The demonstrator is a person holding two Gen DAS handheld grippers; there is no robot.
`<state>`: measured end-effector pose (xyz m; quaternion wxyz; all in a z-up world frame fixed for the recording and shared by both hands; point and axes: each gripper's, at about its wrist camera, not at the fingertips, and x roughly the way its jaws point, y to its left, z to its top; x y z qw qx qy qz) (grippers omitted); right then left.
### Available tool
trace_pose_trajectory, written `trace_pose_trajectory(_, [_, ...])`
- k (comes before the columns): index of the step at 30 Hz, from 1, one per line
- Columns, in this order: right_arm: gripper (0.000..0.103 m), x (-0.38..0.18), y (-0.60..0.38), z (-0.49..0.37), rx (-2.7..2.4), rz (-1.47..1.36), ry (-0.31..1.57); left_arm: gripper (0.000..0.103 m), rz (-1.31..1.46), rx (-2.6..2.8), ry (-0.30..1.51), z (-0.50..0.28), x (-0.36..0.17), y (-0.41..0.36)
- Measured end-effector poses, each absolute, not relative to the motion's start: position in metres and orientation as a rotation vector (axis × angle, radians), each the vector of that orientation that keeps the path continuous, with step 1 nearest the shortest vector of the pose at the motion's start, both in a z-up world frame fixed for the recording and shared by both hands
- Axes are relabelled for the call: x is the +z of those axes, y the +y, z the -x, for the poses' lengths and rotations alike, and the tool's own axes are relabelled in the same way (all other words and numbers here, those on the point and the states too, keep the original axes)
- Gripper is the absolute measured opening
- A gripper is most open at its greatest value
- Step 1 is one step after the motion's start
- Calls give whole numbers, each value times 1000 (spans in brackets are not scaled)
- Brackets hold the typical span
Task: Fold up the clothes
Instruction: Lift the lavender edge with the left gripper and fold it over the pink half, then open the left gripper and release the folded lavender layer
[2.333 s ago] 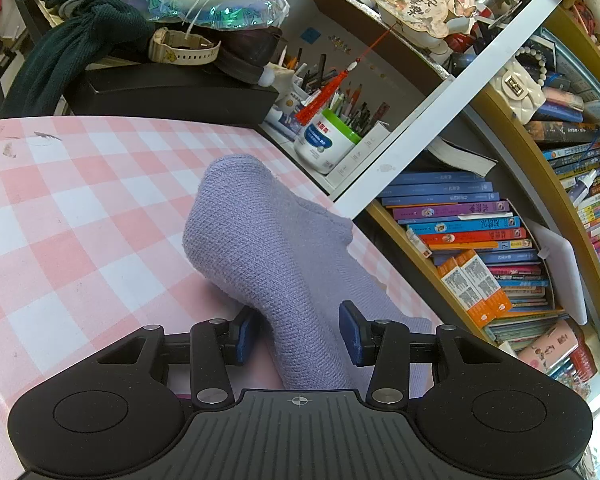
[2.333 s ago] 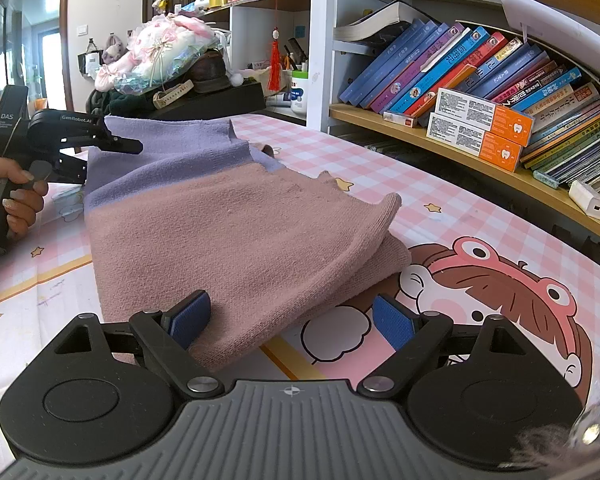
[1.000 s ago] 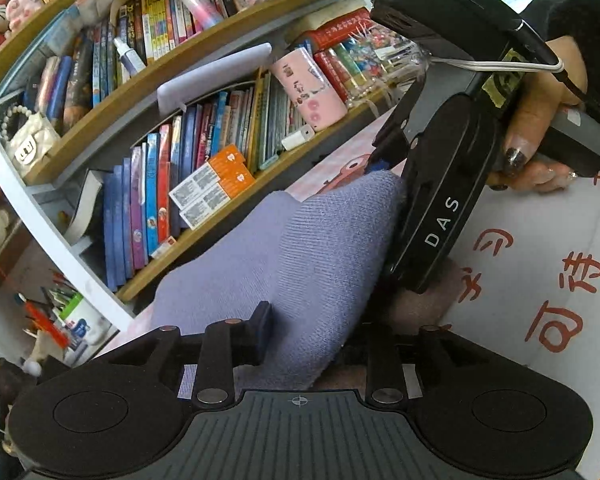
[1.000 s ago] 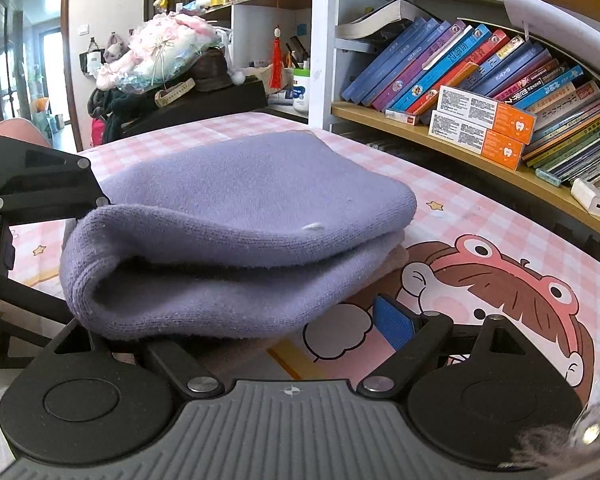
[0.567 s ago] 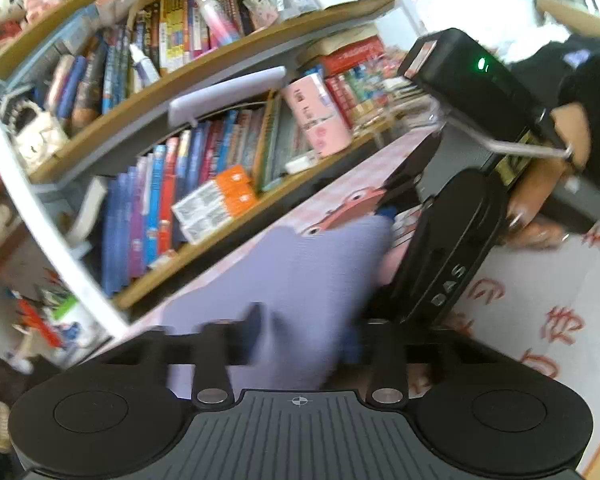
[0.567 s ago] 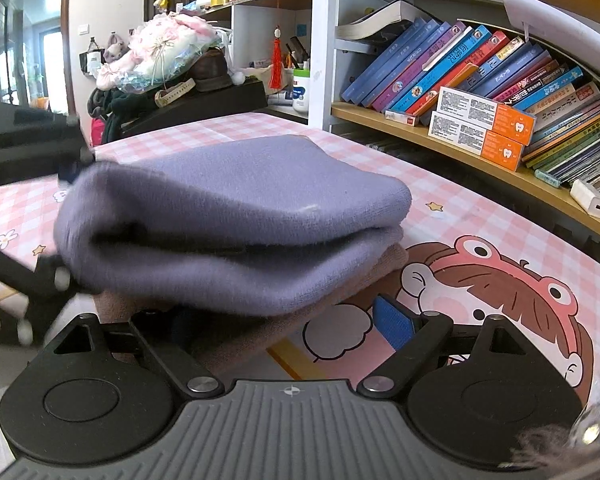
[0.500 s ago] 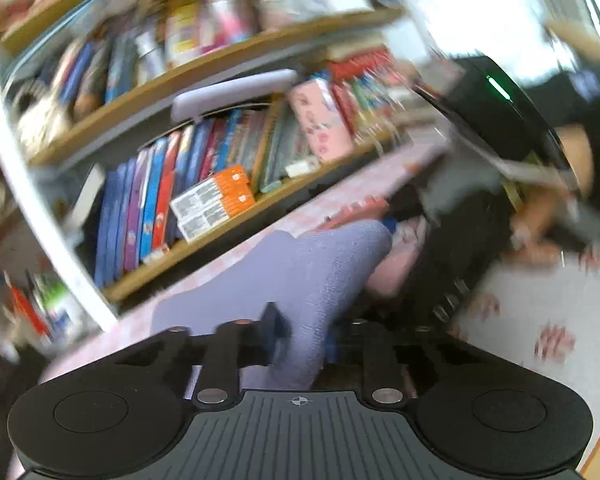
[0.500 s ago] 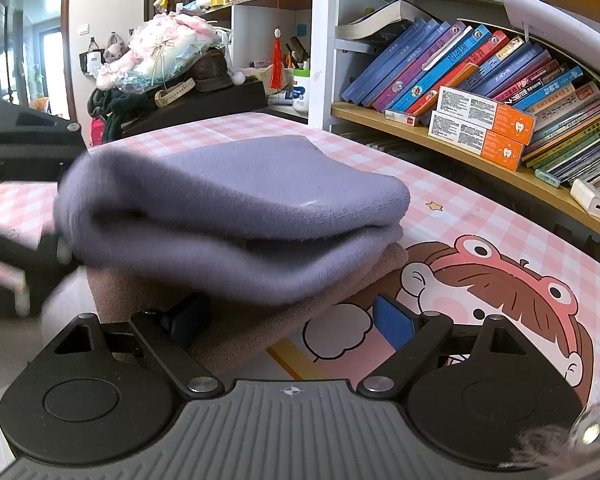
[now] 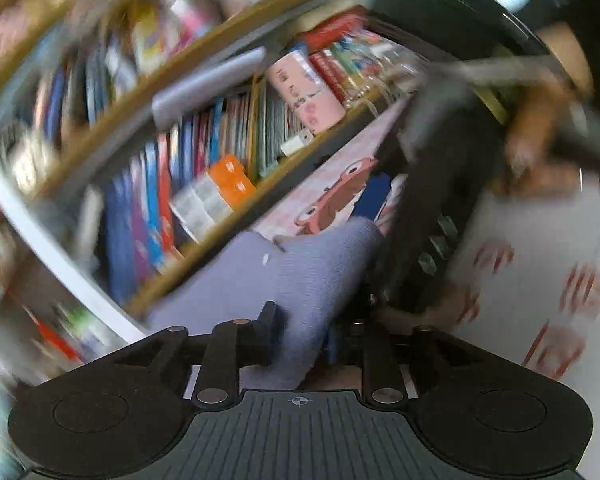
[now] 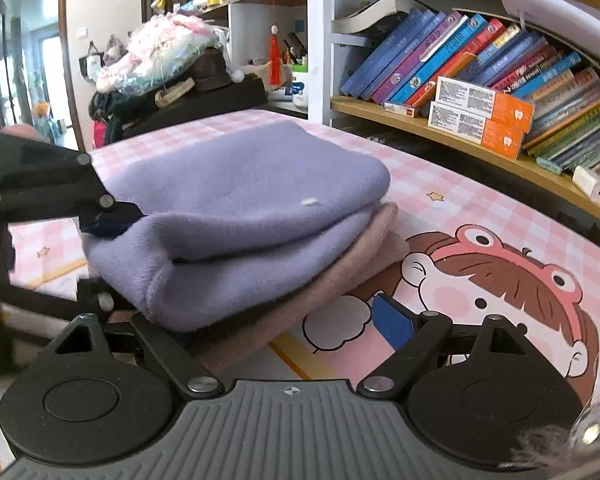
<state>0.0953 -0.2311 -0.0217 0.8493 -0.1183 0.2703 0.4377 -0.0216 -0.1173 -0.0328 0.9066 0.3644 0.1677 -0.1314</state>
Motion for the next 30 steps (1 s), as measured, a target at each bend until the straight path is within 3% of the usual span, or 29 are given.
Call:
trace_pose_trajectory(3, [87,-22,-233,-97,928,234,580,44,-760,-284,296,31,-29,-117])
trace_pose_trajectory(9, [87,-21,-250,-97,940,190,599,43,-780,-308,228,34,-22,-122])
trace_pose_trajectory(11, [86,-21,-261,-100,912,141,626,41,-795,-314,219,32,-23,-126])
trace_pose_trajectory(14, [86,-23,-269,-101,871,104,651,19,-774,-321,213,34,-19,-126])
trace_pose_trajectory(19, [86,-23,-261,-94,846,180,625,17,-736,-320,86,65,2,-112])
trace_pose_trajectory(23, [86,-24,-262,-96,844,174,633,24,-925,-409,322,56,-37,-136])
trace_pose_trajectory(26, [86,-24,-263,-97,837,174,630,23,-924,-381,323,51,-43,-144])
trace_pose_trajectory(30, [86,-24,-270,-102,844,130,646,38,-811,-456,343,59,-26,-135])
